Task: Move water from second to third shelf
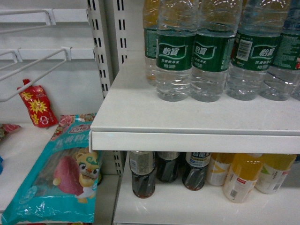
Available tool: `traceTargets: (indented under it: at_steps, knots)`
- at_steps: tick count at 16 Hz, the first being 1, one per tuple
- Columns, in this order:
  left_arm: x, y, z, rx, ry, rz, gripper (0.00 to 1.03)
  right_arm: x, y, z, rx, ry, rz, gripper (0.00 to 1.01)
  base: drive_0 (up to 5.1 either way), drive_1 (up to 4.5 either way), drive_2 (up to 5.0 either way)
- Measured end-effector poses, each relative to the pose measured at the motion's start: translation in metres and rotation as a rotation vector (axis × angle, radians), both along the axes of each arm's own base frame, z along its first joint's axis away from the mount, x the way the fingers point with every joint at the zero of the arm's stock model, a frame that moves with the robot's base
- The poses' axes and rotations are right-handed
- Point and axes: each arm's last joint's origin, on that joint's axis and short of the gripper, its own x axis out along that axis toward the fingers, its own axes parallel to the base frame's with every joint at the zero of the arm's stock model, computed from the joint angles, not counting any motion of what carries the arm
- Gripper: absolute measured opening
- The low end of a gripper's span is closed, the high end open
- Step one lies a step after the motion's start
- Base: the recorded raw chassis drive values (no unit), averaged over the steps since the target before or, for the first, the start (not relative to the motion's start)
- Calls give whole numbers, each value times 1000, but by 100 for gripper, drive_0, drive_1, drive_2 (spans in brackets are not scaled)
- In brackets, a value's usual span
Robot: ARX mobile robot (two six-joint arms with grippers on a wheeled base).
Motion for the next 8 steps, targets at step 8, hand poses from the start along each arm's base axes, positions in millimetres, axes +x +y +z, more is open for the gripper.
traceTargets:
  at_steps: [8]
  knots:
    - [0,0,0,0,0,-2,98,0,0,0,0,0,-2,37,0,0,0]
